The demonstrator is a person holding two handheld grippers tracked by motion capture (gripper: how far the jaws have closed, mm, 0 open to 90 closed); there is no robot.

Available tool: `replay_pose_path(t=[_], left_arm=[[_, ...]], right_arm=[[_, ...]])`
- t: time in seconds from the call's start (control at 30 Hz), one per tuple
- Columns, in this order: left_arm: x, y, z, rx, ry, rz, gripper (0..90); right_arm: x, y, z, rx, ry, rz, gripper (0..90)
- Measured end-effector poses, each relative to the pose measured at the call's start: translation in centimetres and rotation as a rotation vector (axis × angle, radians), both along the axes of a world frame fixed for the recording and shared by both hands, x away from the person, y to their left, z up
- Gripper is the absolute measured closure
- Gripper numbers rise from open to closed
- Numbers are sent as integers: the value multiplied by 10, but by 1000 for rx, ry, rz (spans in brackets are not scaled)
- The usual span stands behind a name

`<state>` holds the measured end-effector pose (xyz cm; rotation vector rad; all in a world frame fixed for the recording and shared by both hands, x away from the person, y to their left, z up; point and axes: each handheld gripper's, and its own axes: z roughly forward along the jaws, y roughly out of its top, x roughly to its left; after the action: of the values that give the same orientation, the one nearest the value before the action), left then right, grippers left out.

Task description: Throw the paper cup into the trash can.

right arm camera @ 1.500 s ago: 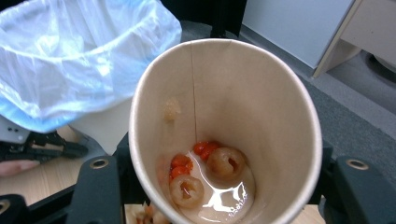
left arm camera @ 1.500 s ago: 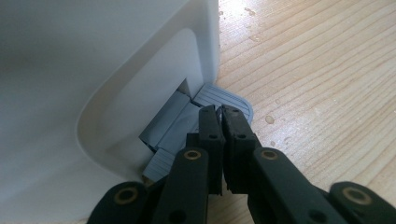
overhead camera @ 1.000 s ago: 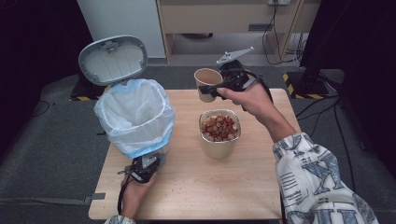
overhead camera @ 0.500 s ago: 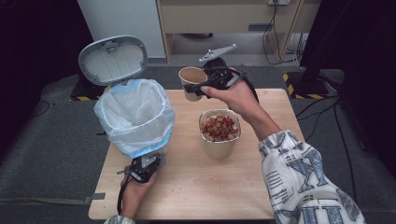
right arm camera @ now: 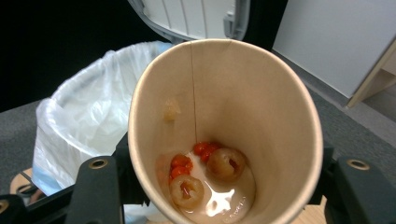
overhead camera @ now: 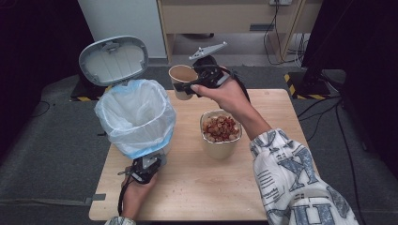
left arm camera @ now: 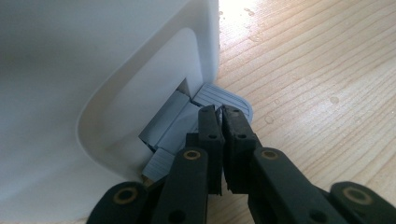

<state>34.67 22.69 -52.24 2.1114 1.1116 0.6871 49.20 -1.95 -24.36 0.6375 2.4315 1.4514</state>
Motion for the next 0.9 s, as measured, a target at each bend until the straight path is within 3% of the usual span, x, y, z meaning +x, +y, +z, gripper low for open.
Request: replay_pose_path(t=[0.1,0.13,0.3,0.33,0.9], left_arm=[[-1,0,0,0,-3,19,862],[1,1,0,-5,2,-8,862],[0,0,0,0,-1,3,862],[1,1,0,5,3,-30,862],[1,0,0,5,1,-27,862]], right_arm=[[0,8,0,-1,1,3,373],[0,12,0,-2,-1,7,374],[-1,22,1,5,2,22,372],[-1,24,1,5,2,24,372],[2,62,-13,-8,25,64,363]])
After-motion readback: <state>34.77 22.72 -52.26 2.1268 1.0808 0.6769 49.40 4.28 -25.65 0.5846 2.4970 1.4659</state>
